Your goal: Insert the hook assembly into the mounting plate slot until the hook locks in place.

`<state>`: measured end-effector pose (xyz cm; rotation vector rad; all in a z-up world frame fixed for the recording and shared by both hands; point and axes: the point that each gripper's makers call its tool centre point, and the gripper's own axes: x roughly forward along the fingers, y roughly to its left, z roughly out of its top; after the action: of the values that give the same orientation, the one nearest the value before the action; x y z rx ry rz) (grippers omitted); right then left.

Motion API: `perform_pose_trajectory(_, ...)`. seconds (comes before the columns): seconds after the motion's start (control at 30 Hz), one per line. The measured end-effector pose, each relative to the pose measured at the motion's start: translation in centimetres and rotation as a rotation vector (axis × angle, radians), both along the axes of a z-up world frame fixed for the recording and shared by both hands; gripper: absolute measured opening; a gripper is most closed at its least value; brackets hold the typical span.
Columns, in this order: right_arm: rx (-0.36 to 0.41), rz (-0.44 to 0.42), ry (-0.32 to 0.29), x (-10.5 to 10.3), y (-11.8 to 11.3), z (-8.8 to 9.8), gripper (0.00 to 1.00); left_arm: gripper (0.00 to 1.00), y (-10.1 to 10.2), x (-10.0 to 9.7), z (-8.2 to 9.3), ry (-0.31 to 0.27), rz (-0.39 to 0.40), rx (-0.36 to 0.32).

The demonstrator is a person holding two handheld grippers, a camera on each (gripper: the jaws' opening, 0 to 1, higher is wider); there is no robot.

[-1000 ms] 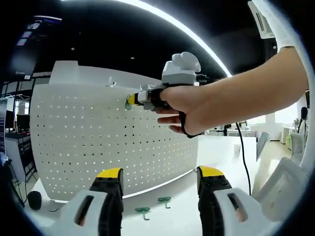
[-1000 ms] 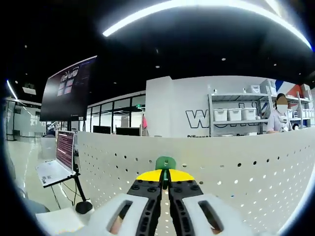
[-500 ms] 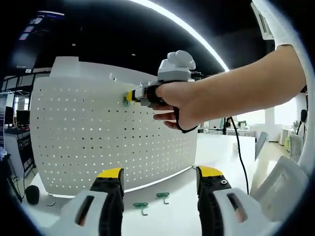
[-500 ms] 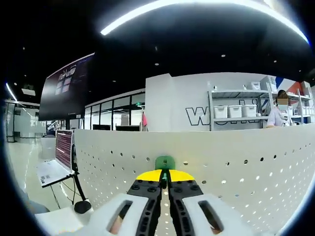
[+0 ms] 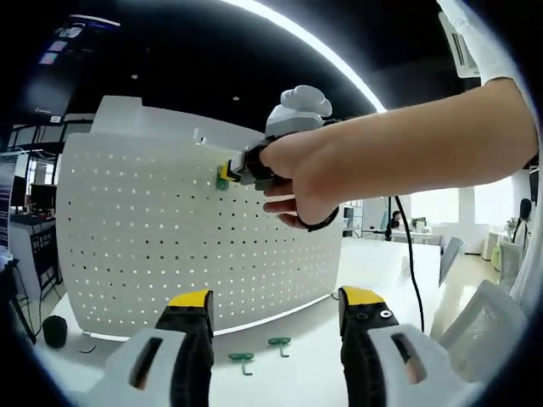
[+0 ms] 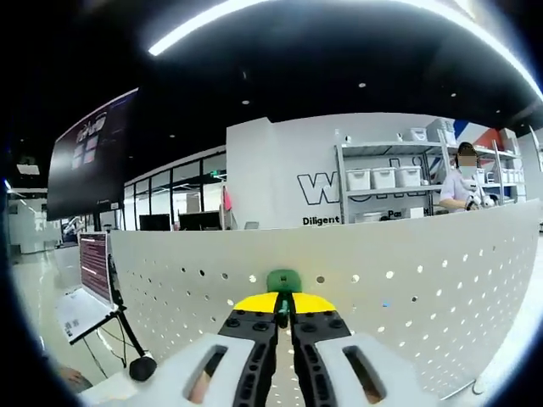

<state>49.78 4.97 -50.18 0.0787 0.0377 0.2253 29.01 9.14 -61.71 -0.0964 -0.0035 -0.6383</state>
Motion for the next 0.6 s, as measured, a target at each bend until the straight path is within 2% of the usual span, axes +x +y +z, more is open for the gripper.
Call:
perform_pose_trajectory(0.07,-0.042,-0.003,0.011,0.14,0.28,-0.33,0.06,0.61,0.23,-0.12,0.07,0.003,0.002,-0.025)
perform_pose_trajectory(0.13,-0.006,-0.012,0.021,0.19,0.06,-0.21,0.06,0.62,0.25,-0.2,0.36,0.001,-0.001,-0.054)
perform_pose_trajectory(0.37,-0.024,-0.002,0.024,-0.16,0.1,-0.22,0.06,0.63,0.05,-0.19,0.55,-0.01,-0.005,-0.044)
perform_pose_trajectory(0.47,-0.015,0.018,0.034,-0.28,0.36,-0.34,0.11,0.63,-0.12,-0.23,0.69,-0.014,-0.01,-0.039)
perform_pose_trajectory(0.53,-0.023,0.038,0.019,-0.52,0.51,-0.31,0.13,0.63,-0.03,-0.17,0.65,-0.016,-0.007,-0.033)
perform_pose_trajectory(0.6,0.0,0.054,0.029,-0.67,0.45,-0.54,0.21,0.64,0.09,-0.14,0.72,-0.015,-0.004,-0.037)
